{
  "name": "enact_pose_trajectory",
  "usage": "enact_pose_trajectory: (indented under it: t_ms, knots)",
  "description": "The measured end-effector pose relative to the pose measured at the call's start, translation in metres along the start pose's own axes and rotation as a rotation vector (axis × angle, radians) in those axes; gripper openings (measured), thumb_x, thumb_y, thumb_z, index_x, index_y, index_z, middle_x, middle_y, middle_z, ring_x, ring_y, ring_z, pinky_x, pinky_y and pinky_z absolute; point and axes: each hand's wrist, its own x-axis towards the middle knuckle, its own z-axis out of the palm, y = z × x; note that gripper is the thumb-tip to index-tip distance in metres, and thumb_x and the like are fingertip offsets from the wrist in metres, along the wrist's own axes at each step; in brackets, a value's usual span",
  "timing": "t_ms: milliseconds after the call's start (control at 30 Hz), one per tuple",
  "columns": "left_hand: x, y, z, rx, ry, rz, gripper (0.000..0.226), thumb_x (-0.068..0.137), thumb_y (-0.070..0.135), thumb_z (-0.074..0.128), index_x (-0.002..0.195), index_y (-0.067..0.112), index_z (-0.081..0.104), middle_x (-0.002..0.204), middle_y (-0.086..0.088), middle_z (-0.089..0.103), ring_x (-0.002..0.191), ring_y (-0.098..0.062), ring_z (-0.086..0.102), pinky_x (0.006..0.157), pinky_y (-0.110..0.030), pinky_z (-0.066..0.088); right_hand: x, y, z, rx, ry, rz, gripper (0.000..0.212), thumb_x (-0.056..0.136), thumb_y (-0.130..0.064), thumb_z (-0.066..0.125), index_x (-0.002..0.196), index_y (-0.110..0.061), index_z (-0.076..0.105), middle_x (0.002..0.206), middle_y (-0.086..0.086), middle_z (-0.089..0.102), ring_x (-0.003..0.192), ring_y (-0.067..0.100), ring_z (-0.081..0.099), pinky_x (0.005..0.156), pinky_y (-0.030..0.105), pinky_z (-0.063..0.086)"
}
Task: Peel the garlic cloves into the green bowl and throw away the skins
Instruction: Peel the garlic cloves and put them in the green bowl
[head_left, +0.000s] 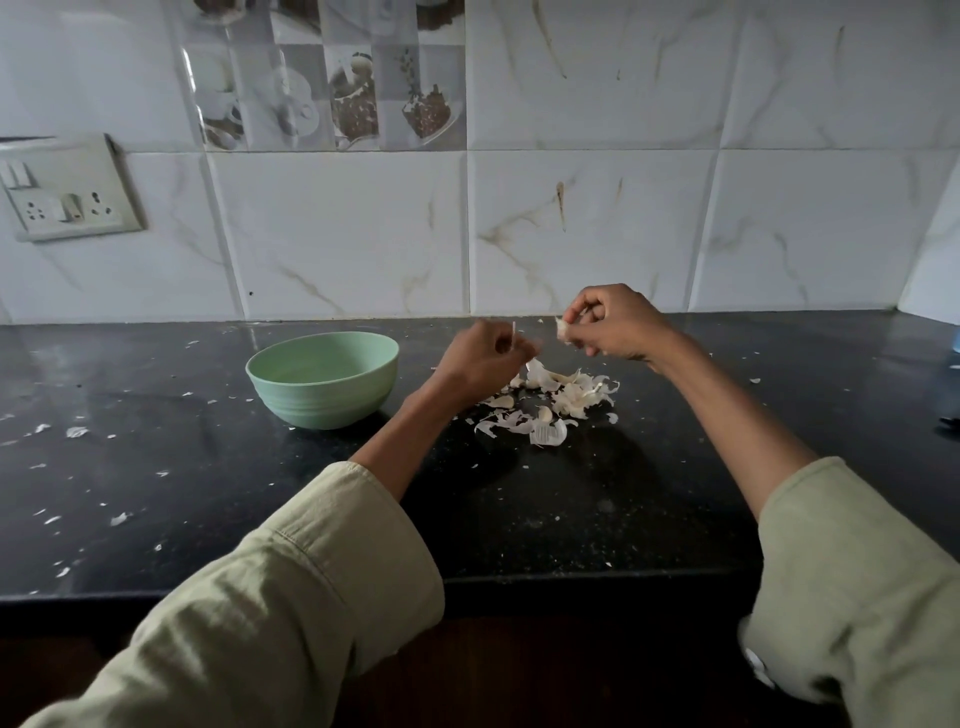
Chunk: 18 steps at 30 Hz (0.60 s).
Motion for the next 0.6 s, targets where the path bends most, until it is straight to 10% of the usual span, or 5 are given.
enact_pose_trajectory:
  t_ms: [200,367,467,600]
  knots:
    - [-0.009,0.015,0.021,0.16,-0.328,0.099,0.1,0.073,0.085,0.067,0.157,0.04,0.037,0.165,-0.005,0.034,0.153,-0.029,0.023,0.119,-0.066,0.025,0.002,0.011,0.006,-0.241,-0.151,0.238,0.011,0.096,-0.02,0.072,0.088,-0.014,0.074,0.091,0.011,0.076,0.063,0.015,0.066,0.054,0.023,0.055]
    - [0.001,0.003,0.015,0.048,-0.304,0.061,0.069,0.082,0.047,0.085,0.14,0.03,0.052,0.129,-0.001,0.065,0.115,-0.019,0.064,0.099,-0.04,0.056,-0.006,-0.002,0.01,0.072,-0.291,0.308,0.015,0.104,-0.009,0.059,0.1,0.004,0.067,0.082,0.015,0.071,0.049,0.009,0.066,0.042,0.019,0.053]
    - [0.004,-0.003,0.008,0.126,-0.192,0.074,0.048,0.081,0.04,0.088,0.121,0.025,0.067,0.112,0.003,0.07,0.099,-0.012,0.065,0.082,-0.024,0.053,-0.003,0.0,0.012,0.106,-0.289,0.305,0.017,0.101,-0.013,0.065,0.1,0.003,0.071,0.101,0.022,0.077,0.077,0.023,0.072,0.079,0.033,0.063]
    - [0.001,-0.002,0.012,0.154,-0.098,0.115,0.024,0.084,0.035,0.087,0.1,0.019,0.078,0.095,0.001,0.075,0.087,-0.016,0.068,0.075,-0.03,0.05,0.0,0.002,0.011,0.019,-0.137,0.245,0.019,0.098,-0.022,0.07,0.096,-0.003,0.069,0.092,0.012,0.071,0.072,0.016,0.062,0.057,0.023,0.052]
